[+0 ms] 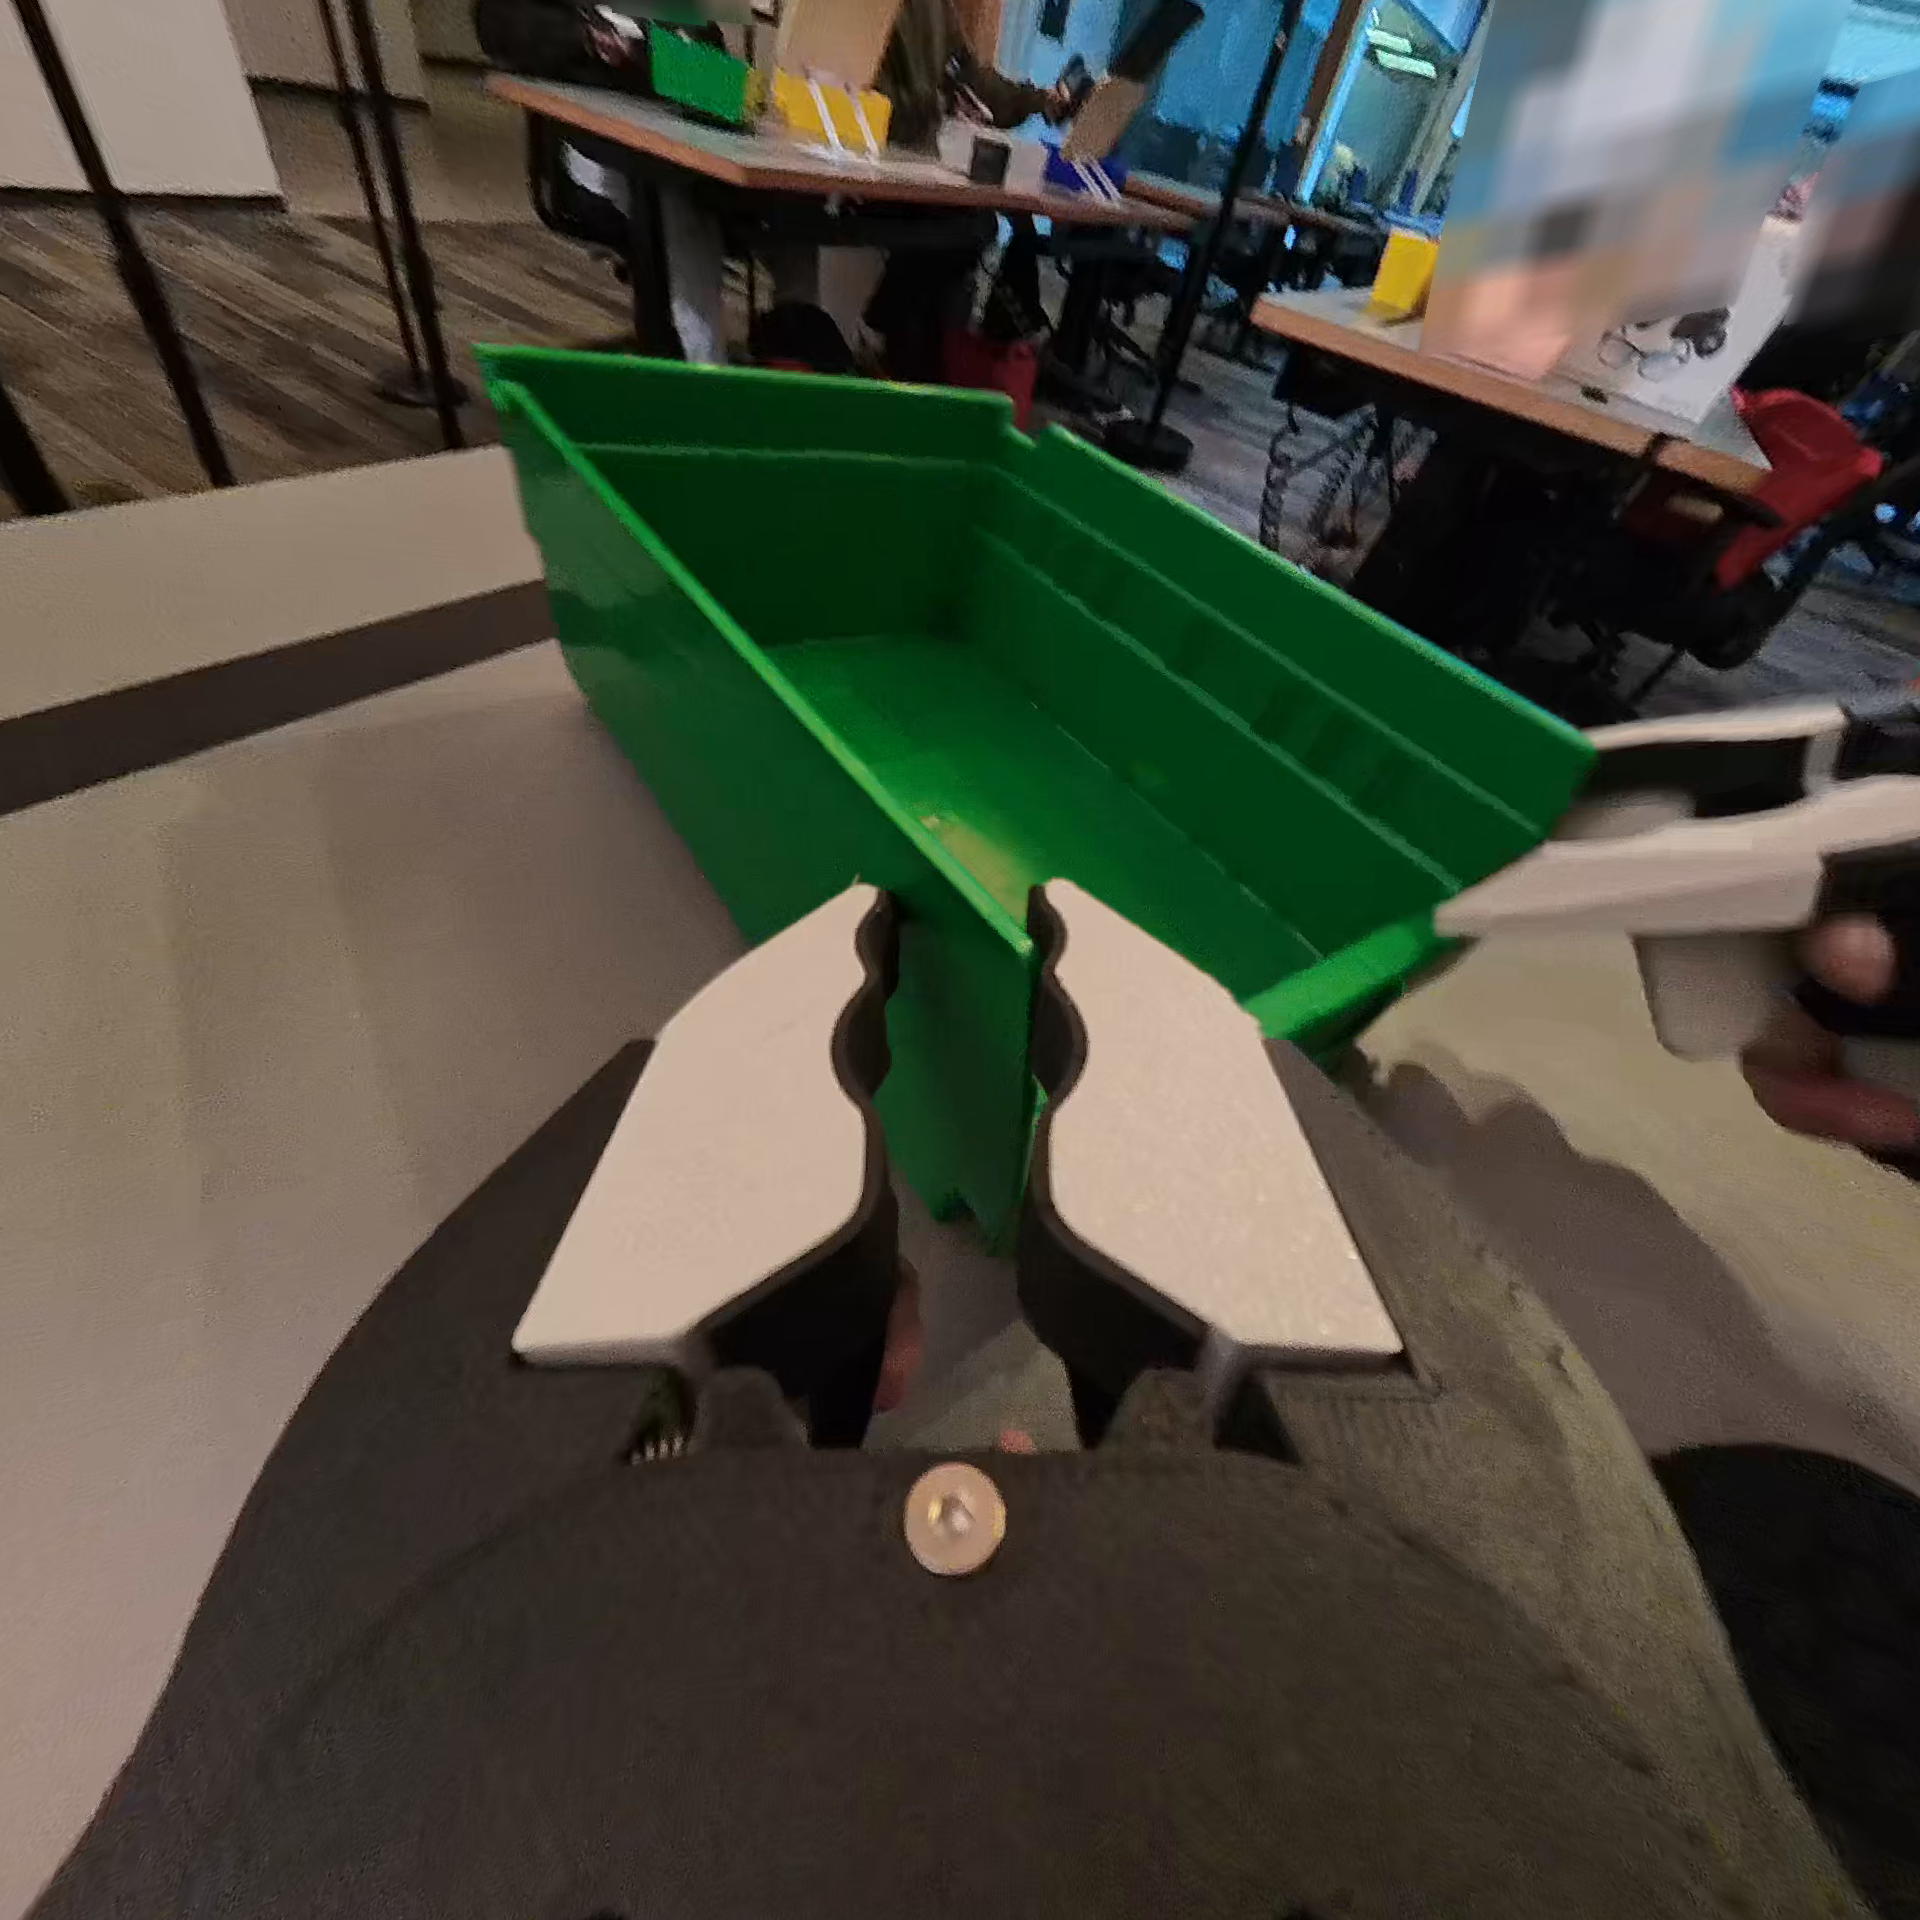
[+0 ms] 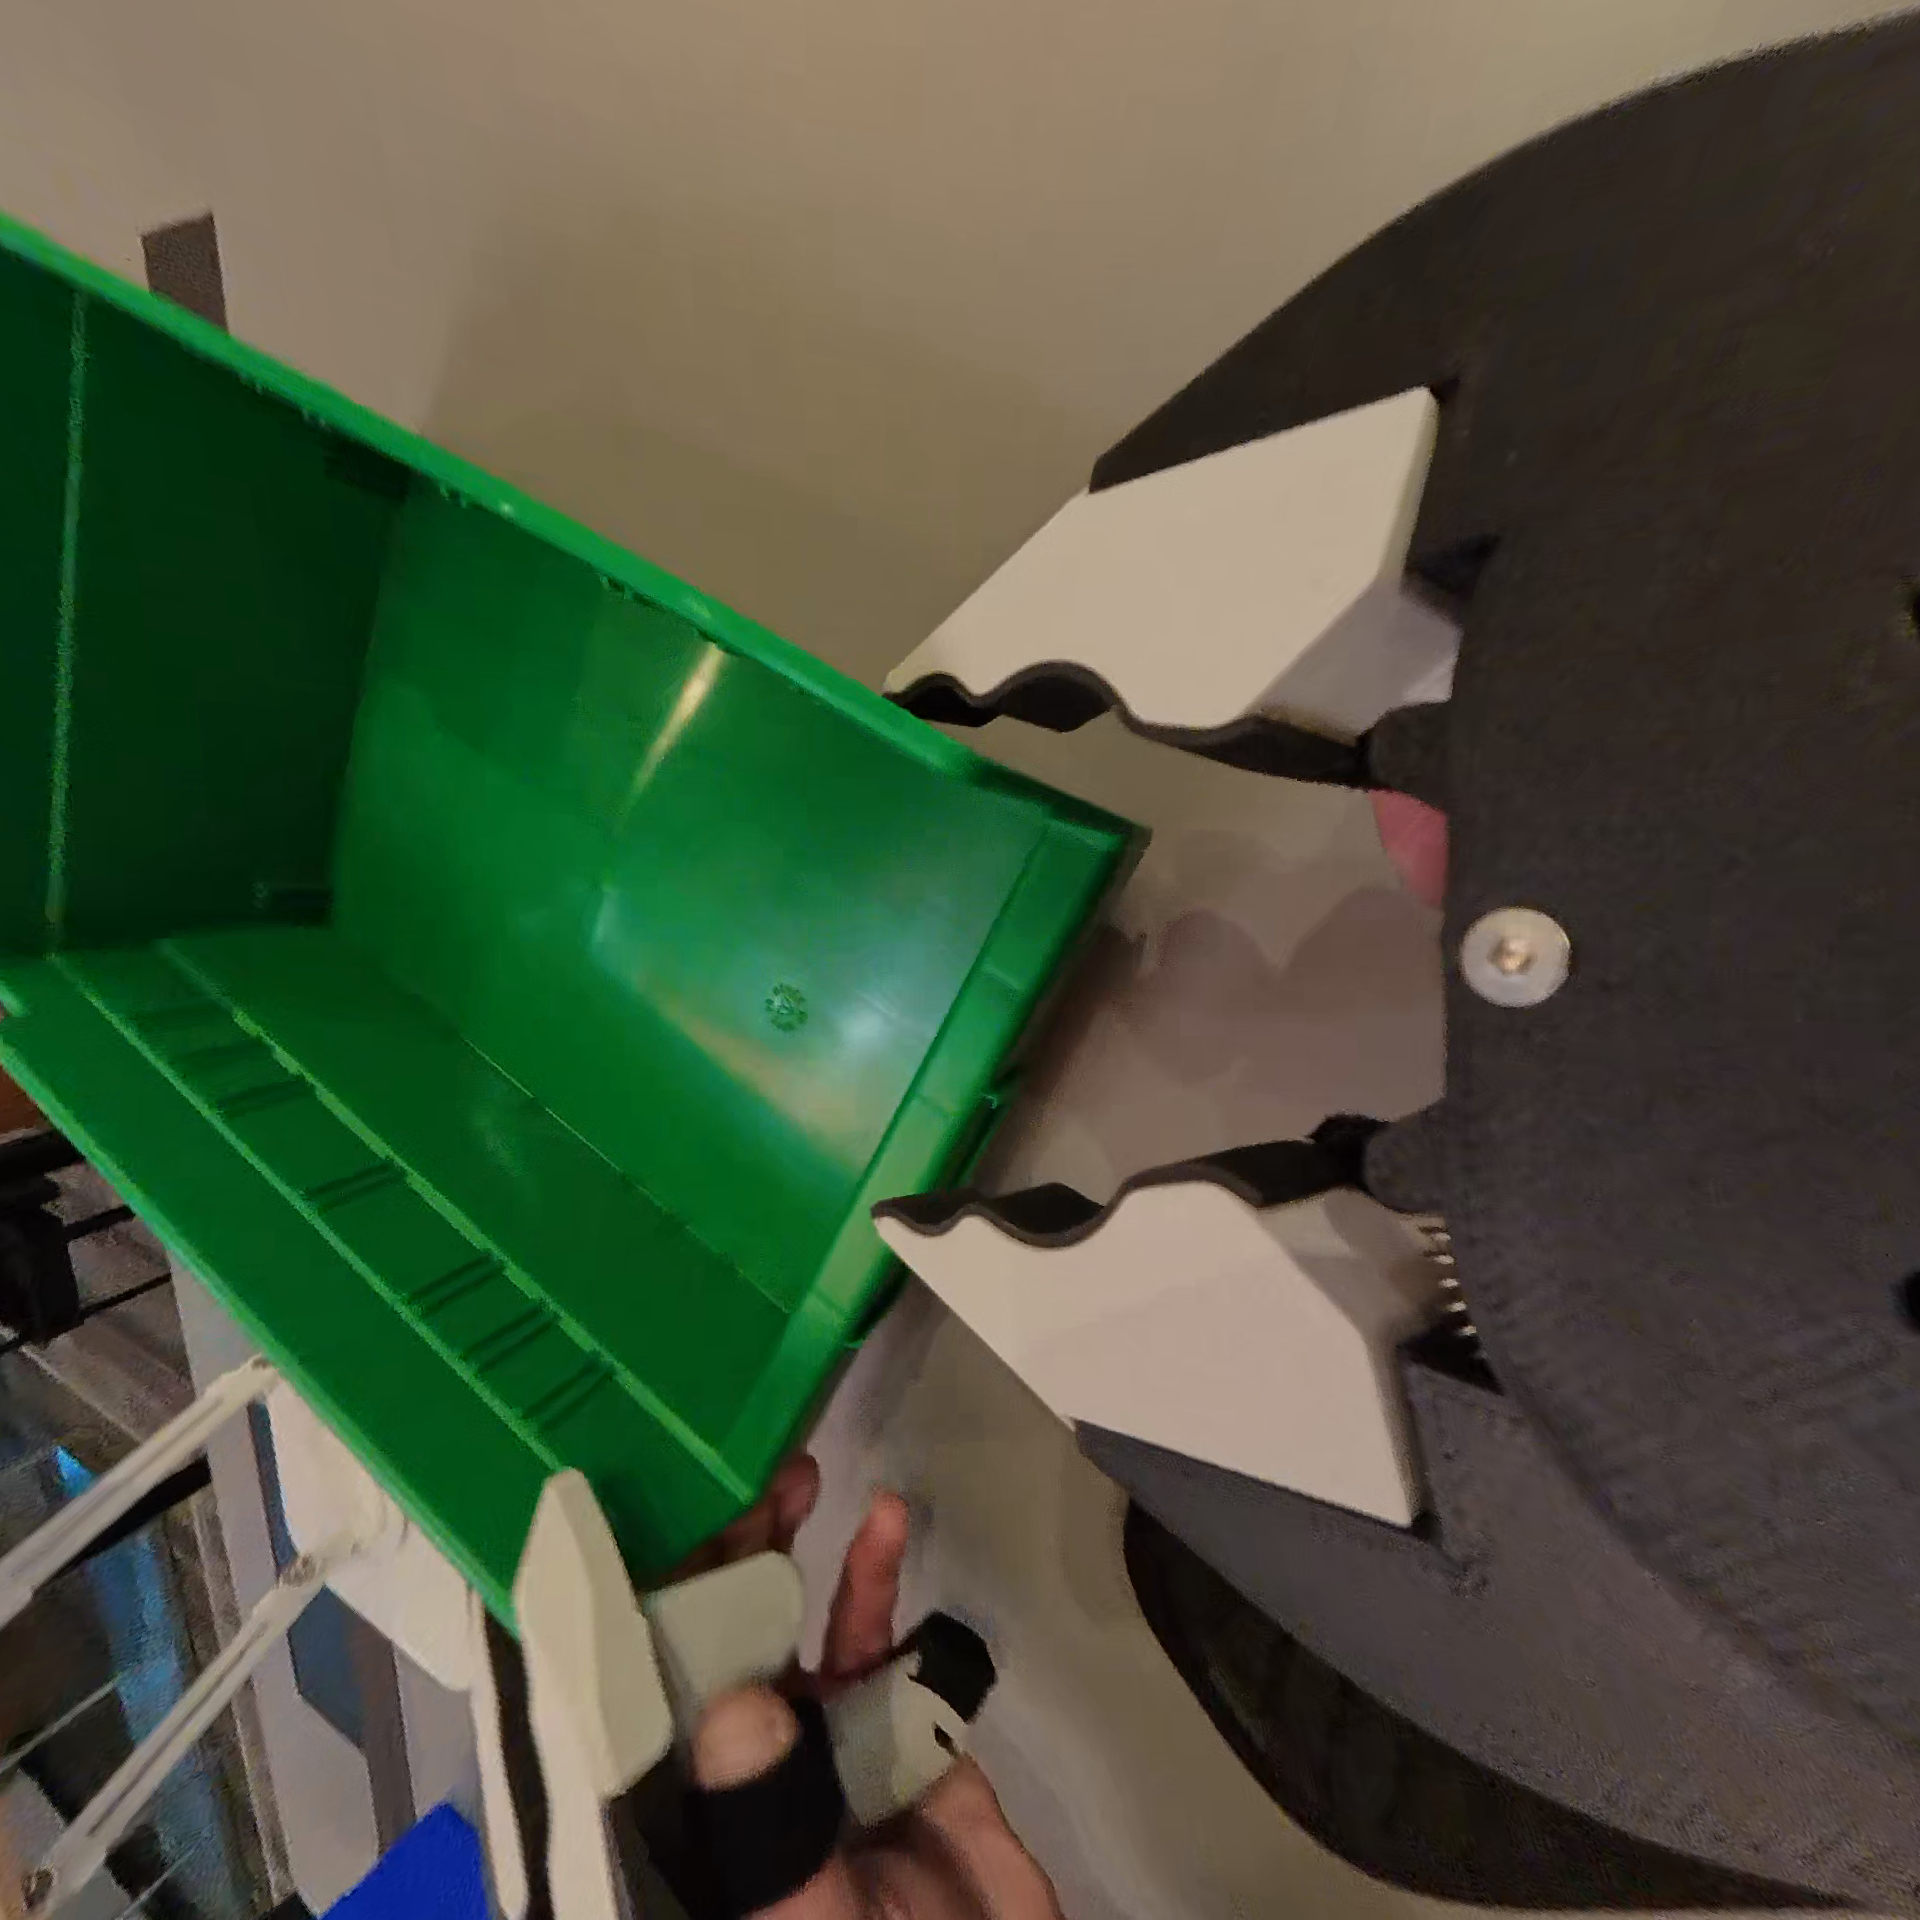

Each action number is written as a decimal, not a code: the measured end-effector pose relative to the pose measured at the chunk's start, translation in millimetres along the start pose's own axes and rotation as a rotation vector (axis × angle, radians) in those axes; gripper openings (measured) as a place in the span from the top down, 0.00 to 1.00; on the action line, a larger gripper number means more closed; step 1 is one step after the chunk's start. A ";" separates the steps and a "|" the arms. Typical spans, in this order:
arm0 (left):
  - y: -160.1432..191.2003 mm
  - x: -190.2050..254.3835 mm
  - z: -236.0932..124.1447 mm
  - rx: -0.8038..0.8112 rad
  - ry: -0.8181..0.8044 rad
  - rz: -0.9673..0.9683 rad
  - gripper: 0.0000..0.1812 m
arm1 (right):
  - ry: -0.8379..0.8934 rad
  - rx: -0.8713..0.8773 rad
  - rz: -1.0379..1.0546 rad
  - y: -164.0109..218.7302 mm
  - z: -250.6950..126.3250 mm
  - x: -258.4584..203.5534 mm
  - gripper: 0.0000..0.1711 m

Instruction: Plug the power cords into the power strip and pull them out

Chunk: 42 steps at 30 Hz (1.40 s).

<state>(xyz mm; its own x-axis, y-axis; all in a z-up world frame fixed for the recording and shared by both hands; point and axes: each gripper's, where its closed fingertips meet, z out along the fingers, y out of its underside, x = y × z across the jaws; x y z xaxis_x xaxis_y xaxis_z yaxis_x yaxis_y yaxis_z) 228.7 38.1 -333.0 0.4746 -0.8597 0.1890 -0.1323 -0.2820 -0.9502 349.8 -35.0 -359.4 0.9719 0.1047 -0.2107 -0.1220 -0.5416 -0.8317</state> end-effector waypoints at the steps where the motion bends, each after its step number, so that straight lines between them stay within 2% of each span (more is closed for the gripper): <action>1: 3.3 5.4 3.3 -0.019 0.018 0.002 0.87 | 0.010 -0.006 -0.006 -2.5 1.1 8.6 0.48; 6: 8.2 29.7 23.5 -0.065 0.081 -0.002 0.83 | 0.070 -0.027 -0.040 -16.1 9.8 53.2 0.52; 11: 1.6 44.4 50.7 -0.076 0.127 -0.091 0.75 | 0.106 -0.003 -0.026 -35.3 22.4 95.2 0.57; 17: -6.9 52.2 82.8 -0.063 0.119 -0.143 0.75 | 0.125 0.009 -0.018 -56.4 39.0 138.6 0.61; 29: -18.0 40.9 122.0 -0.033 0.061 -0.149 0.75 | 0.151 0.028 -0.022 -76.8 59.2 171.8 0.61; 31: -19.5 40.2 122.8 -0.030 0.075 -0.169 0.74 | 0.145 0.034 -0.016 -77.2 59.0 171.7 0.60; 33: -19.1 45.9 121.2 -0.051 0.106 -0.136 0.70 | 0.147 0.038 0.004 -76.8 56.0 172.1 0.54; 37: -38.4 45.7 96.9 -0.004 0.114 -0.030 0.58 | 0.245 0.124 -0.033 -91.7 21.6 175.7 0.46; 42: -60.4 11.5 37.9 0.008 0.056 0.058 0.49 | 0.201 0.158 -0.231 -109.4 -15.1 114.7 0.42</action>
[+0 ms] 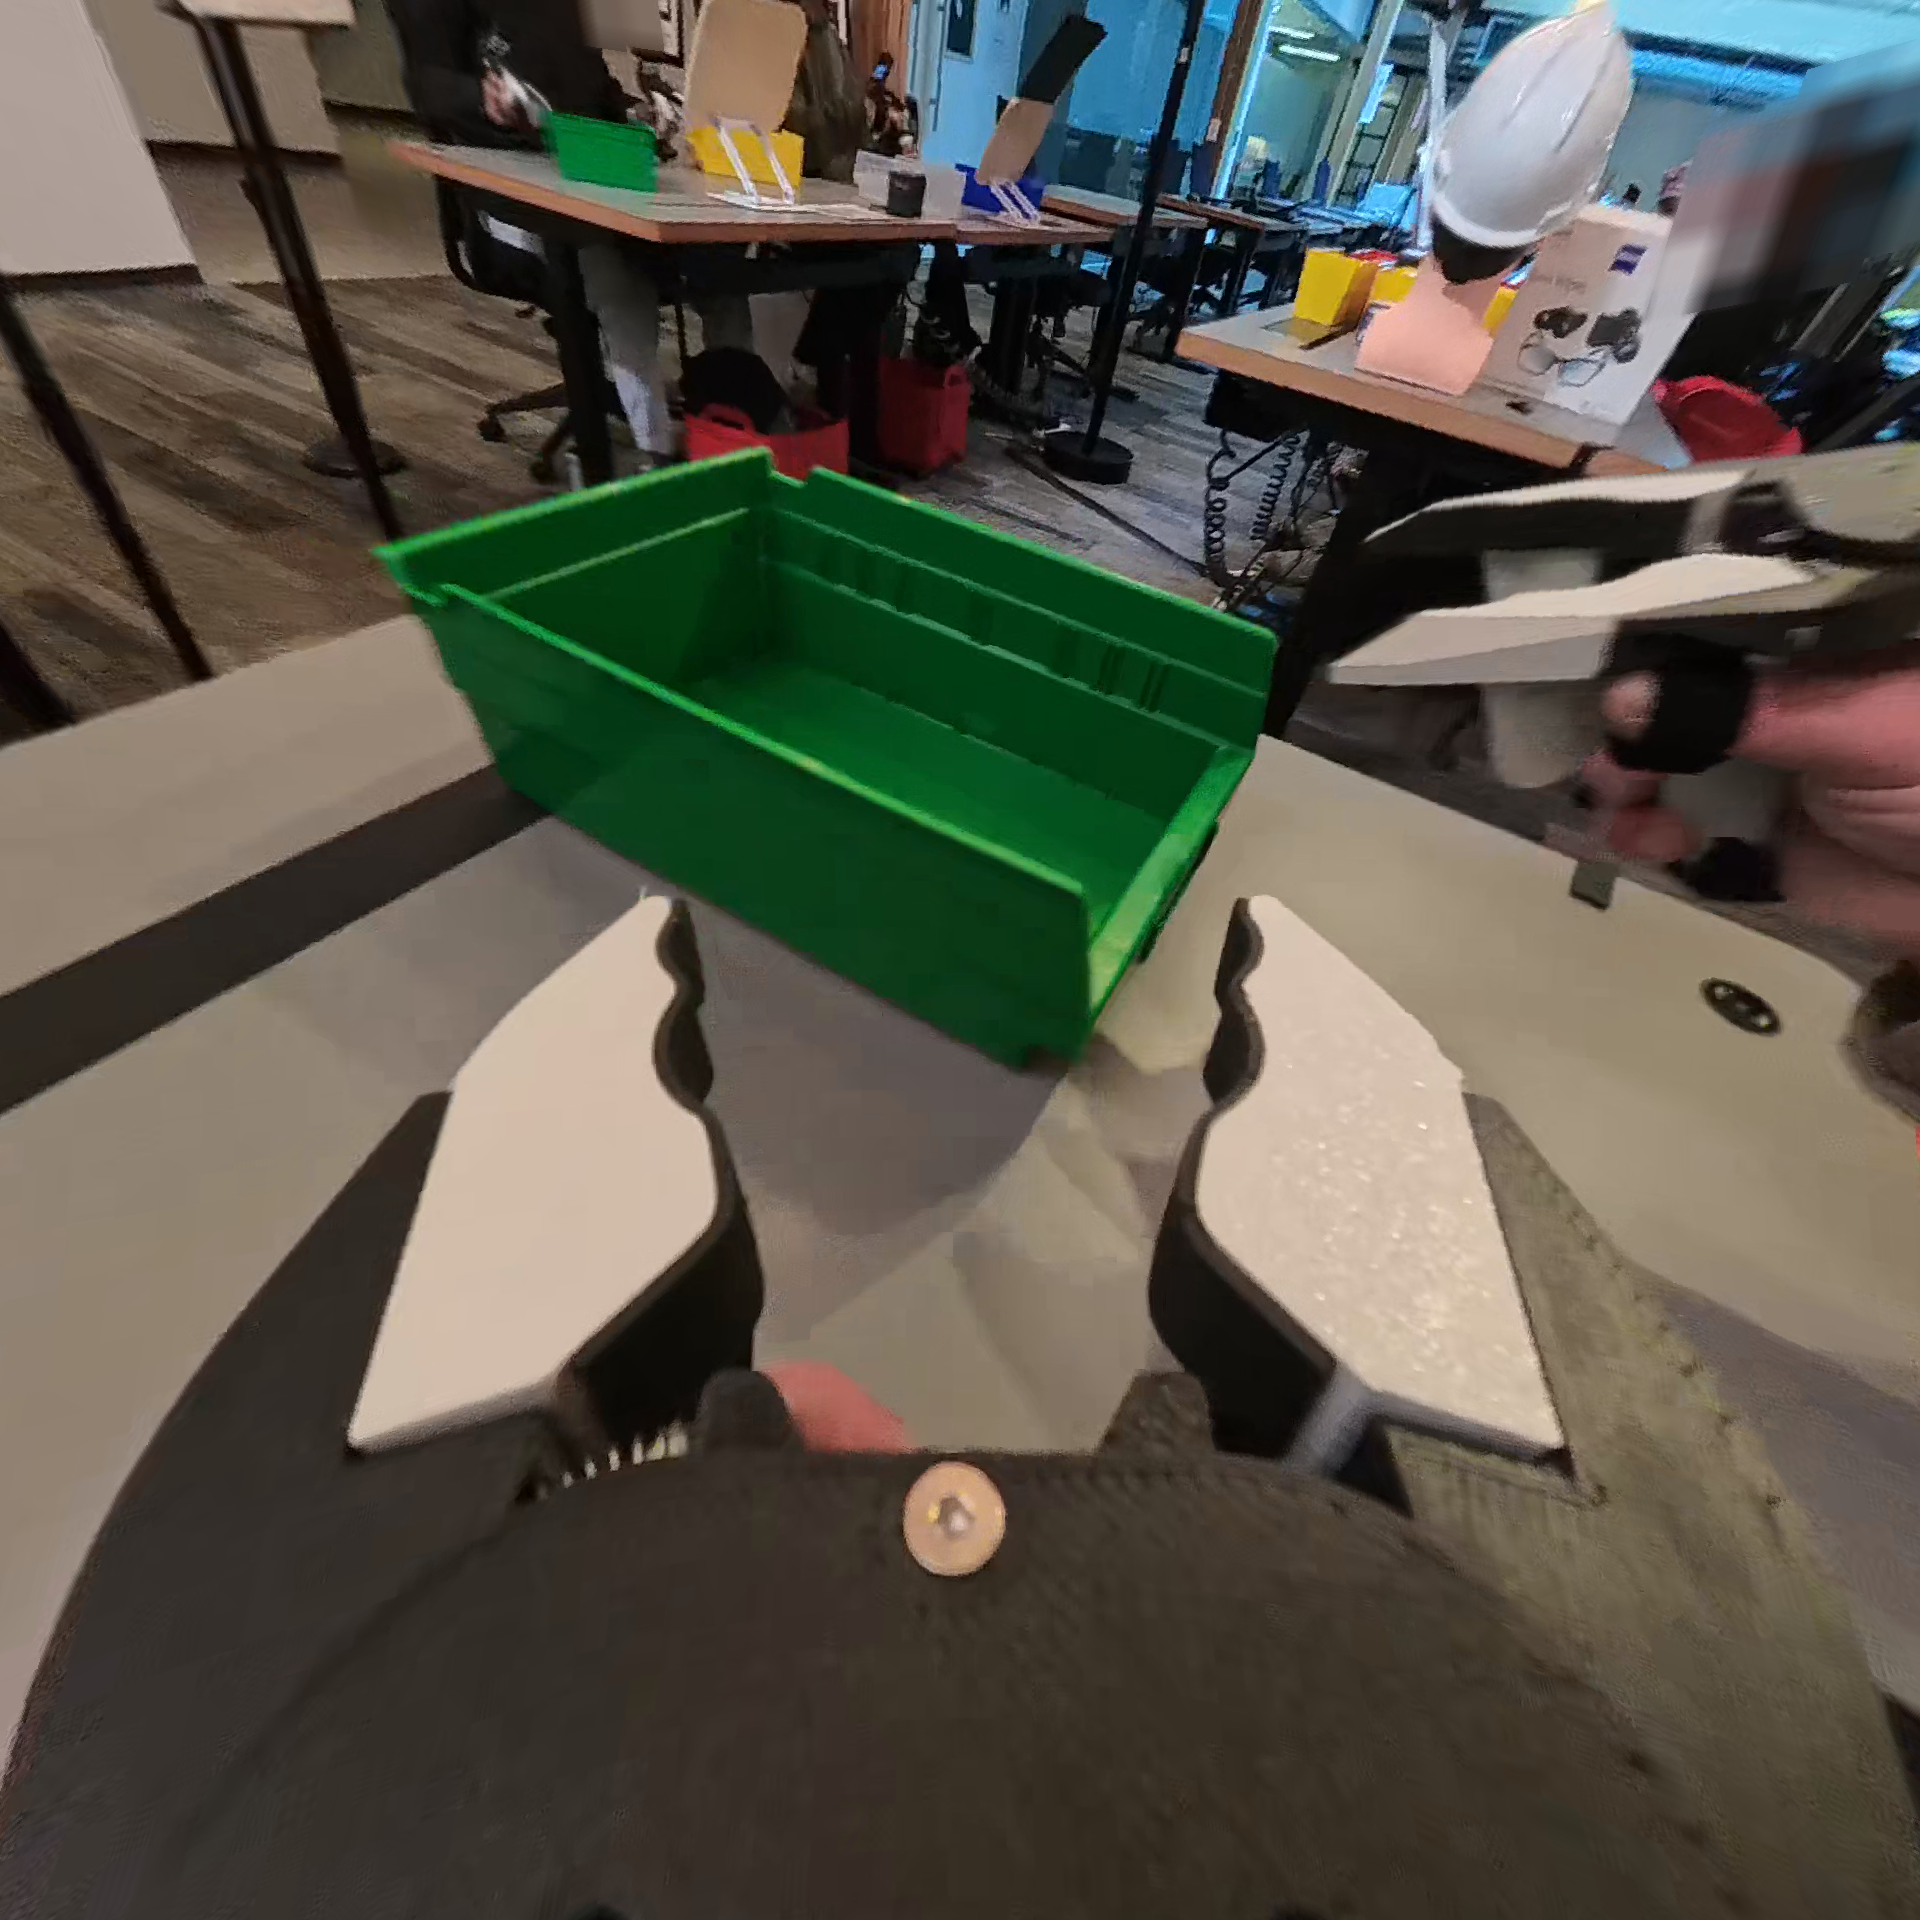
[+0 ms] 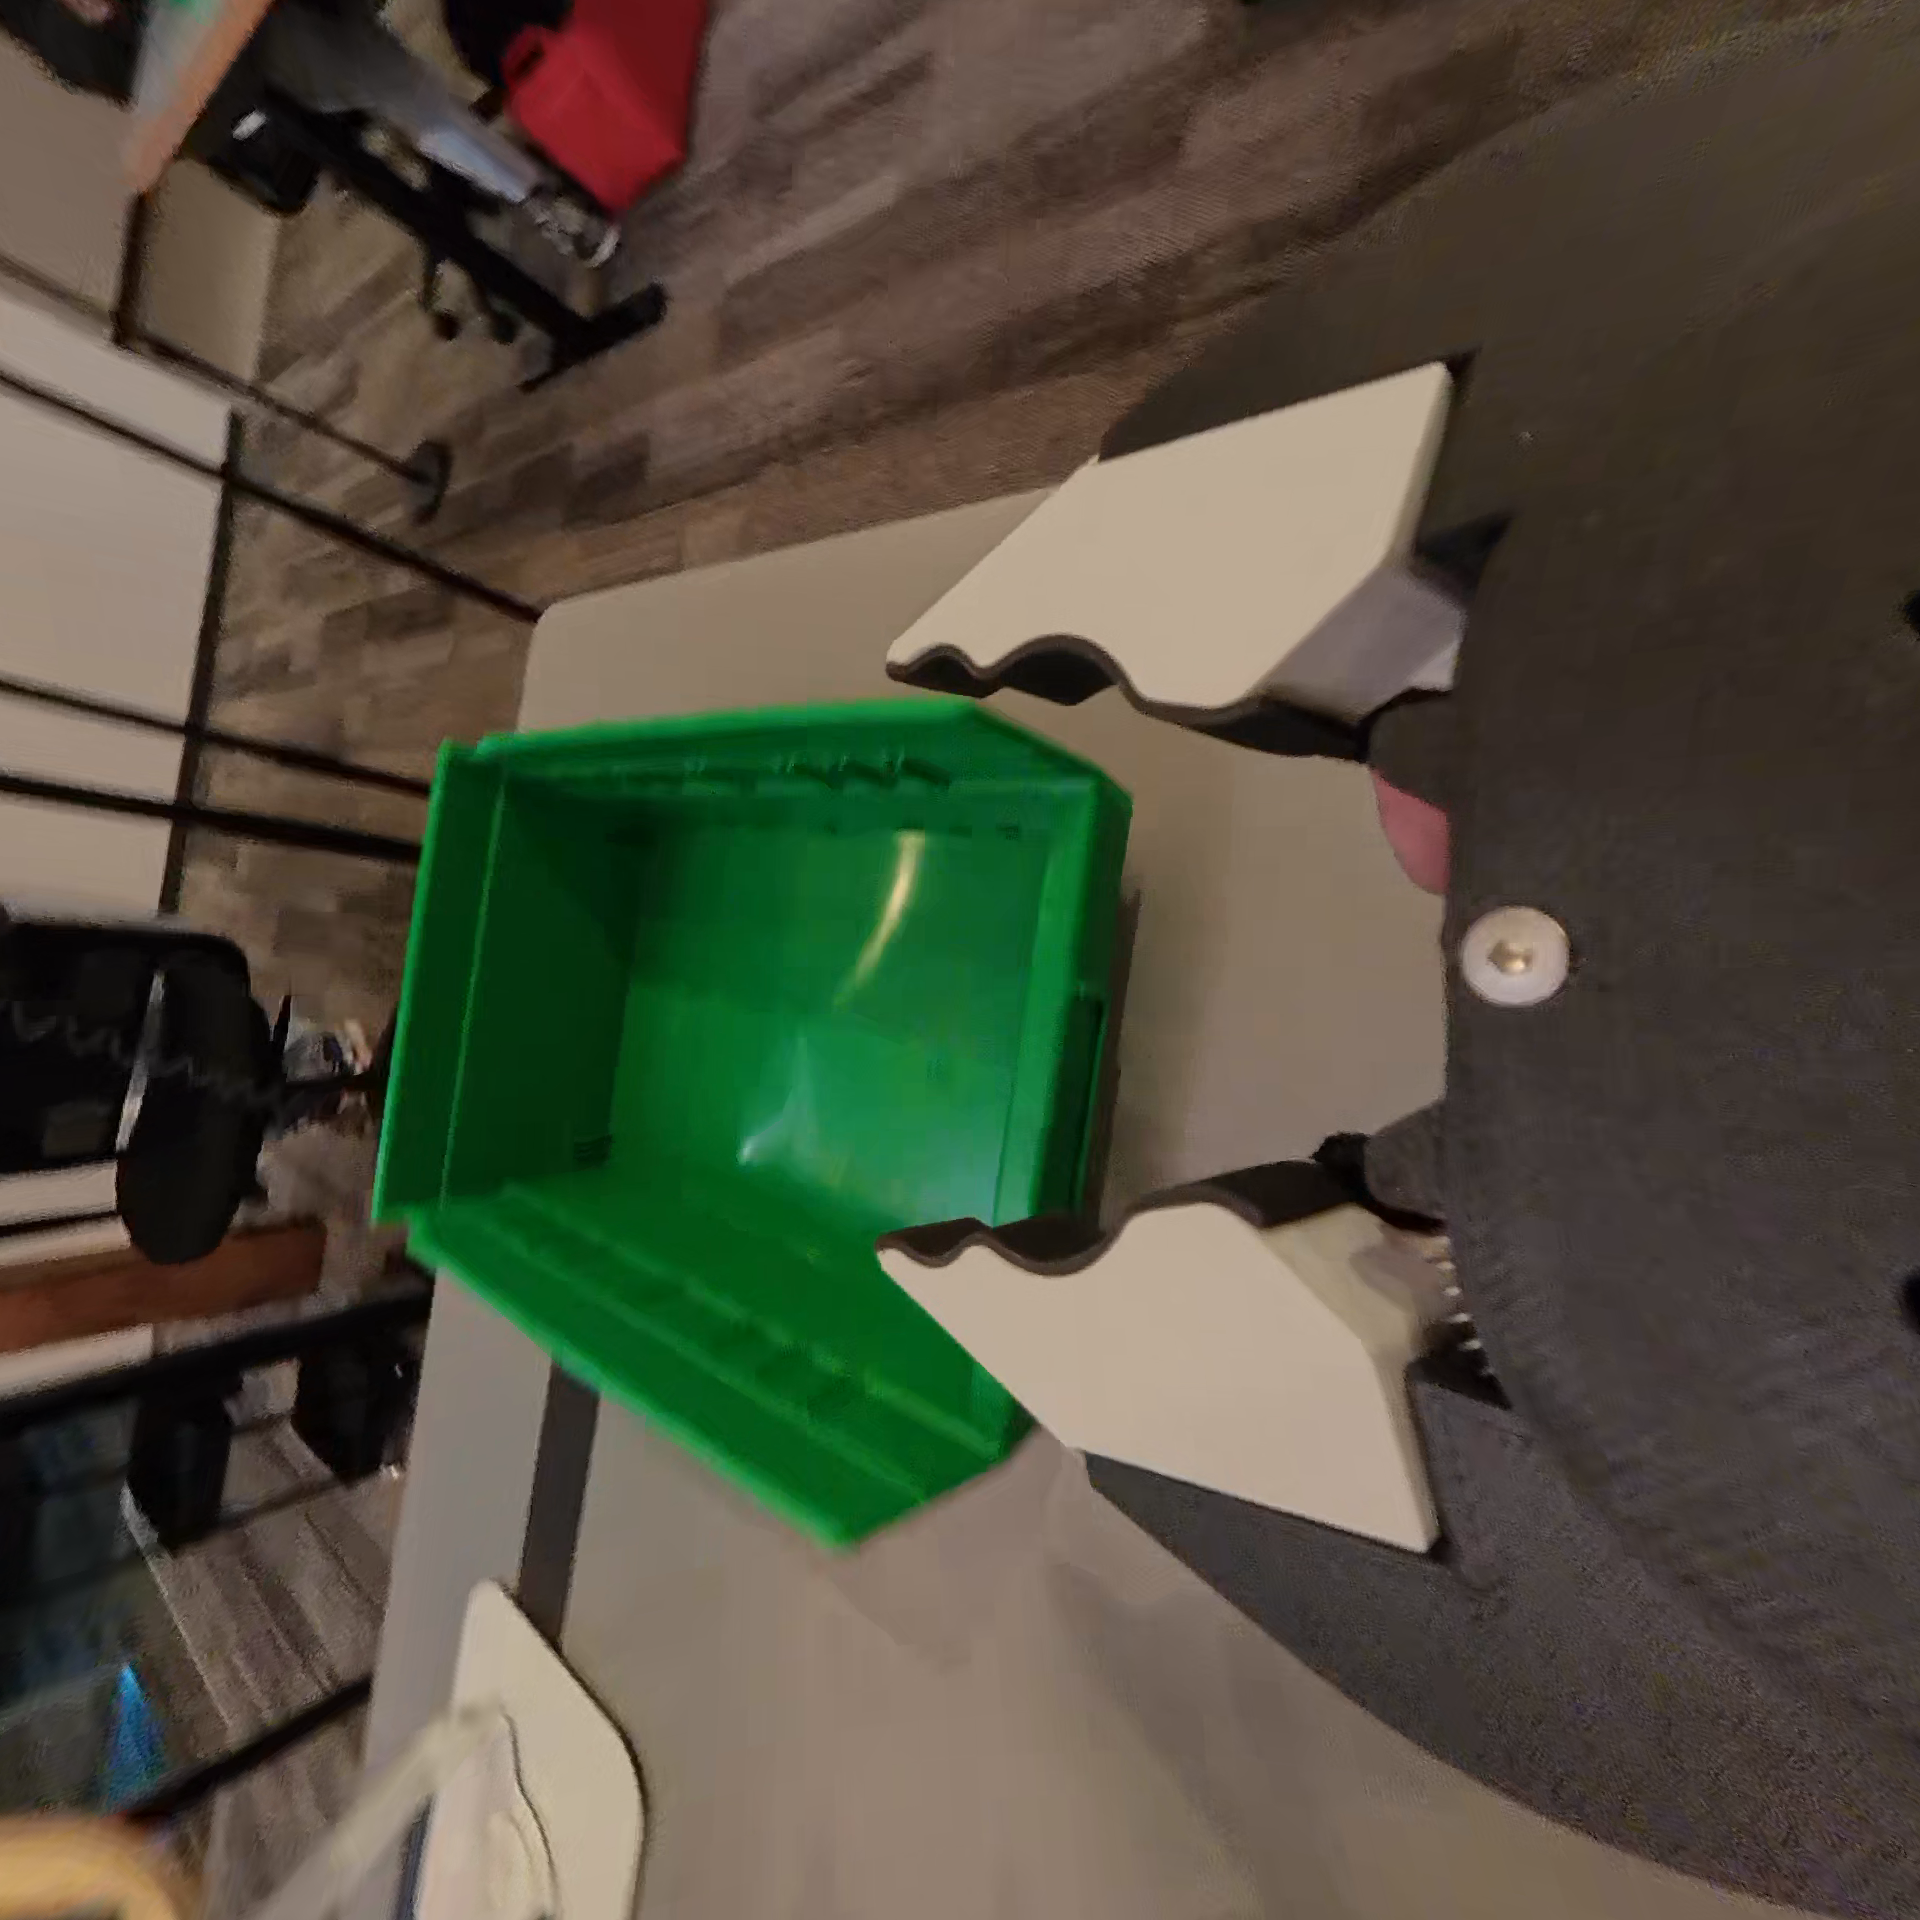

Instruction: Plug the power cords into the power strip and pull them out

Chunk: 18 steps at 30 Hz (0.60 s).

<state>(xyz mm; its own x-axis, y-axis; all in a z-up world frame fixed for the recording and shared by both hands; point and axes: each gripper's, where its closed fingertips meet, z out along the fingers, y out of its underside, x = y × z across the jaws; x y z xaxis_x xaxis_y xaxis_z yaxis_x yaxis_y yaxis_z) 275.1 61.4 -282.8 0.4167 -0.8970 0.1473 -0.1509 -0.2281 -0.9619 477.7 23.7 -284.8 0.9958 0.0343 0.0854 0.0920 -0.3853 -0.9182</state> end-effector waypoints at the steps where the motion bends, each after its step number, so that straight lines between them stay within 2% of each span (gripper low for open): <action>1: -3.0 -9.4 -15.3 0.003 -0.026 0.024 0.48 | -0.040 0.006 -0.045 -7.5 -6.1 -19.9 0.42; 6: 11.5 -63.7 -88.0 -0.114 -0.204 0.136 0.41 | -0.306 0.016 -0.192 -33.1 -14.2 -141.2 0.44; 8: 22.6 -83.3 -114.6 -0.158 -0.267 0.144 0.41 | -0.424 0.004 -0.218 -34.8 -9.6 -190.4 0.46; 10: 36.6 -101.3 -137.9 -0.202 -0.315 0.138 0.39 | -0.515 -0.028 -0.238 -30.9 -0.2 -234.0 0.43; 13: 58.7 -125.9 -165.0 -0.251 -0.363 0.110 0.35 | -0.569 -0.056 -0.310 -24.4 20.5 -285.7 0.37; 15: 73.4 -140.9 -177.9 -0.280 -0.381 0.079 0.33 | -0.594 -0.055 -0.339 -22.7 34.2 -317.2 0.40; 18: 94.8 -163.2 -190.9 -0.327 -0.408 0.058 0.30 | -0.635 -0.128 -0.397 -7.1 56.5 -359.0 0.38</action>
<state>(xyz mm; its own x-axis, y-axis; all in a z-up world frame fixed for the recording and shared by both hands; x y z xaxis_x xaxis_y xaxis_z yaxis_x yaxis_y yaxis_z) 21.7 113.9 -354.0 0.7047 -0.7062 -0.0687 -0.4292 -0.3472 -0.8338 119.6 66.3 -330.8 0.7011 0.7020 0.1250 0.4811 -0.3364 -0.8096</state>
